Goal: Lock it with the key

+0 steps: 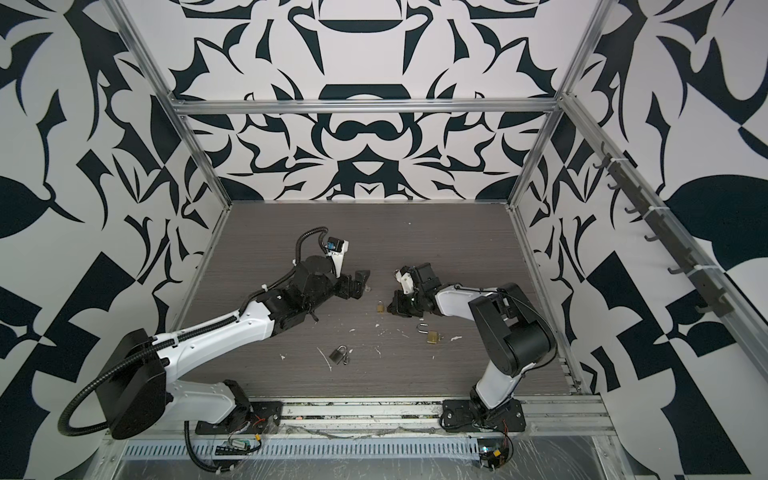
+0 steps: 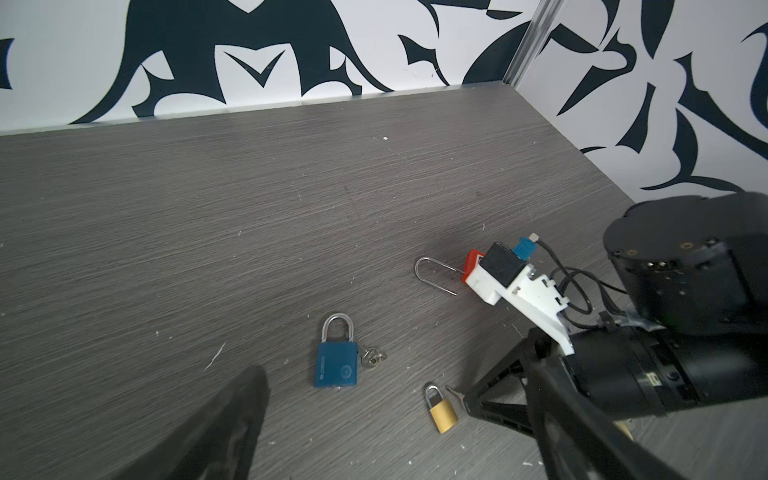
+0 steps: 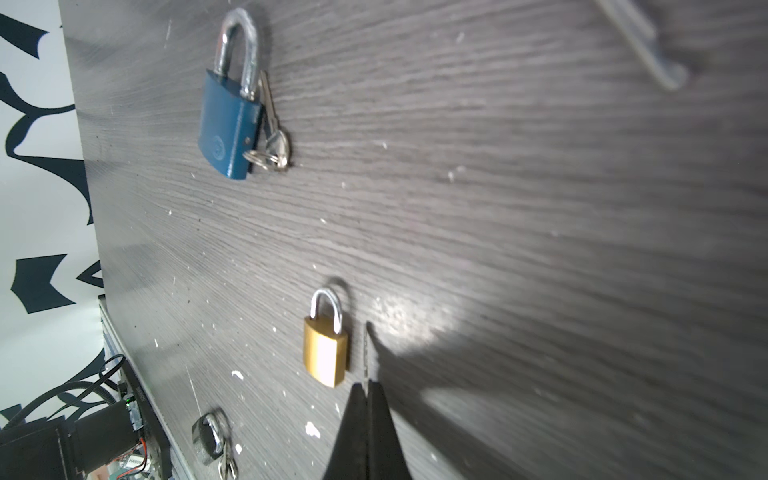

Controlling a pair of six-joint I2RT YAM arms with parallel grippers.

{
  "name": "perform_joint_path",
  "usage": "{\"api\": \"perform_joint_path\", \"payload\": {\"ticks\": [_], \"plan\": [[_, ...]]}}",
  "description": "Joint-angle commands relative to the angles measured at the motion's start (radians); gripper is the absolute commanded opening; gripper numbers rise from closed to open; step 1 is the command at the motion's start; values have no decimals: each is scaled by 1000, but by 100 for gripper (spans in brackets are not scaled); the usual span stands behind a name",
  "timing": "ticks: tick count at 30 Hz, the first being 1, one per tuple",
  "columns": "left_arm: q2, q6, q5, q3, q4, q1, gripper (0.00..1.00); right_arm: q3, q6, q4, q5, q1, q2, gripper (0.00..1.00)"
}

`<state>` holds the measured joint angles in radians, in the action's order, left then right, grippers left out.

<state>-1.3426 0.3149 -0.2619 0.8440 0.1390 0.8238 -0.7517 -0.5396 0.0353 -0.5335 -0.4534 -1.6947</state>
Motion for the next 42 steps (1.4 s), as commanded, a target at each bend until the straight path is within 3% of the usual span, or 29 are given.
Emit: {"api": "perform_joint_path", "payload": {"ticks": [1,5,21,29,33,37,42], "plan": [[32,-7,13,-17,40,-5,99,-29,24,-21,26,-13,-12,0],[35,-7,13,-18,39,-5,99,-35,30,-34,36,-19,-22,0],[17,-11,27,11,34,-5,99,-50,28,-81,111,-19,39,24],[0,54,-106,63,-67,-5,99,-56,62,-138,227,-19,208,47],[-25,139,-194,95,-137,-7,99,-75,142,-201,363,-19,311,60],[-58,140,-165,124,-156,-11,99,-106,262,-267,504,-11,336,75],[-101,160,-90,154,-159,-11,99,-189,363,-322,559,27,256,83]]}}
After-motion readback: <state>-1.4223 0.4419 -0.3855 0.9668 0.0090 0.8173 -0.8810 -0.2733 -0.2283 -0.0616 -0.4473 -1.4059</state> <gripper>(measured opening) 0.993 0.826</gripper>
